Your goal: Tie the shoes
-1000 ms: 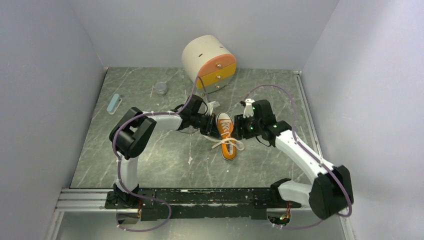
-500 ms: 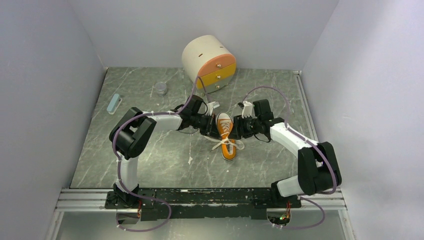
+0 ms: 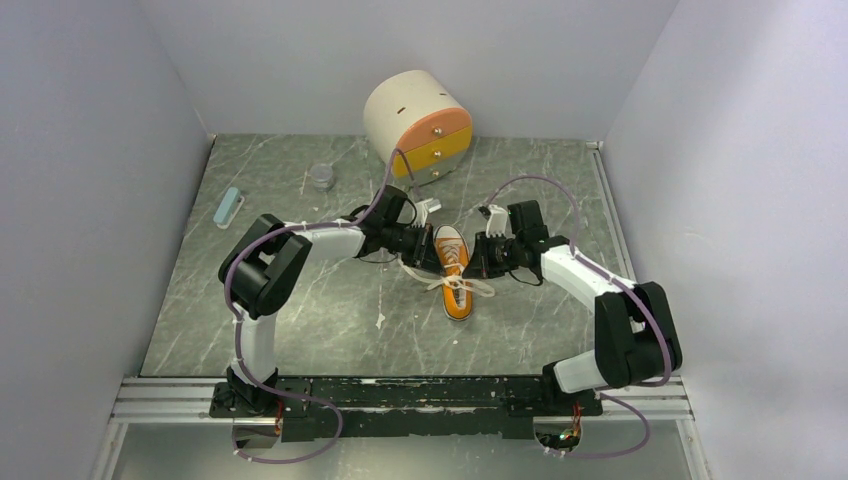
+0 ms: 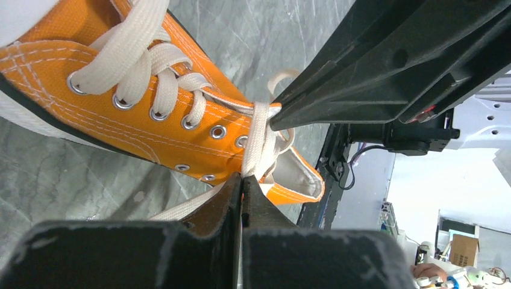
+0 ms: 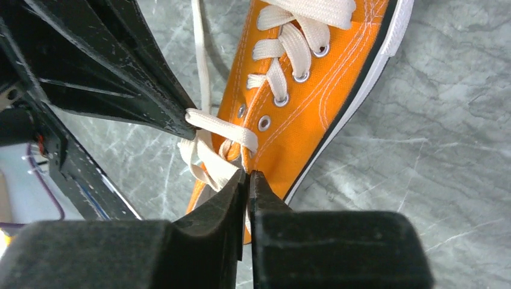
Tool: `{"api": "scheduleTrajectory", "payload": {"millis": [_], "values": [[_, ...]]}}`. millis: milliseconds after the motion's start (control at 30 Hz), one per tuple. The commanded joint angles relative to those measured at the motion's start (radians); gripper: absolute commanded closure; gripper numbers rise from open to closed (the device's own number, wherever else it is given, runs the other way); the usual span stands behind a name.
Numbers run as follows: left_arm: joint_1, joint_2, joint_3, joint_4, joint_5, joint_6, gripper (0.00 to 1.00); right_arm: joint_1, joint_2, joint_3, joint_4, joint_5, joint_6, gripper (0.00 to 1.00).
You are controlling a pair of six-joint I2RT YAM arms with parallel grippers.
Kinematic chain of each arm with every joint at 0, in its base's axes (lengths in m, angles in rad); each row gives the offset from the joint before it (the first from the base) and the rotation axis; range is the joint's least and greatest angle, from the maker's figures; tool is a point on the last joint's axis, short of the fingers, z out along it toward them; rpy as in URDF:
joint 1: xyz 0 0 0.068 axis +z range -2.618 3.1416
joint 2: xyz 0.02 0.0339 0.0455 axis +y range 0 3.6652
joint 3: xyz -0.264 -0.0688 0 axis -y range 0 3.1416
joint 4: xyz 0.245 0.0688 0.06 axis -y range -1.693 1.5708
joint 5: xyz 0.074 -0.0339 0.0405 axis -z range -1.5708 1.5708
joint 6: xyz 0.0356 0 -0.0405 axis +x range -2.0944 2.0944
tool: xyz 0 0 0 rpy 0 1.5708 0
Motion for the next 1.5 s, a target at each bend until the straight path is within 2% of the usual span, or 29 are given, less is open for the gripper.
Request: {"api": "scheduleTrajectory", "payload": {"millis": [0,33,300,333,400,433,500,567,833,967,1067,1100,1133,1167,1200,1333,1467], "values": [[0.008,0.002,0.03,0.001,0.034,0.016,0.95,-0.02,-0.066,-0.025,-0.029,0.02,0.028,0.96],[0.007,0.004,0.033,-0.002,0.034,0.018,0.95,-0.023,-0.078,-0.032,-0.029,0.027,0.042,1.0],[0.009,0.005,0.058,-0.068,0.023,0.069,0.95,-0.072,-0.127,0.006,-0.152,0.124,0.145,1.0],[0.009,0.004,0.061,-0.073,0.022,0.072,0.95,-0.075,-0.126,0.008,-0.152,0.103,0.148,0.97],[0.009,0.008,0.059,-0.066,0.027,0.067,0.95,-0.074,-0.126,-0.002,-0.138,0.064,0.149,0.68],[0.009,0.012,0.056,-0.056,0.03,0.06,0.95,-0.075,-0.127,-0.013,-0.125,0.06,0.149,0.62],[0.009,0.019,0.049,-0.029,0.044,0.037,0.95,-0.075,-0.124,-0.02,-0.117,0.056,0.145,0.55],[0.008,0.021,0.039,-0.003,0.053,0.016,0.95,-0.076,-0.114,-0.016,-0.128,0.04,0.134,0.53],[-0.001,0.02,0.022,0.013,0.054,0.004,0.95,-0.076,-0.155,-0.015,-0.193,0.057,0.114,0.58],[-0.003,0.02,0.021,0.008,0.048,0.009,0.95,-0.076,-0.166,-0.015,-0.196,0.084,0.133,0.85],[-0.003,0.013,0.039,-0.061,0.018,0.054,0.95,-0.076,-0.17,0.007,-0.234,0.135,0.154,0.97],[-0.003,0.007,0.055,-0.112,-0.008,0.083,0.91,-0.077,-0.17,0.023,-0.263,0.157,0.158,1.0],[-0.003,-0.002,0.062,-0.162,-0.051,0.117,0.8,-0.078,-0.169,0.043,-0.291,0.176,0.163,1.0],[-0.003,-0.015,0.065,-0.194,-0.106,0.147,0.63,-0.079,-0.169,0.06,-0.313,0.188,0.168,1.0],[-0.003,-0.027,0.061,-0.223,-0.143,0.179,0.54,-0.078,-0.169,0.075,-0.33,0.191,0.173,1.0],[-0.004,-0.068,0.036,-0.283,-0.284,0.262,0.33,-0.079,-0.178,0.124,-0.368,0.195,0.206,1.0],[-0.039,-0.151,-0.049,-0.222,-0.418,0.339,0.29,-0.078,-0.184,0.173,-0.4,0.211,0.23,1.0]]}}
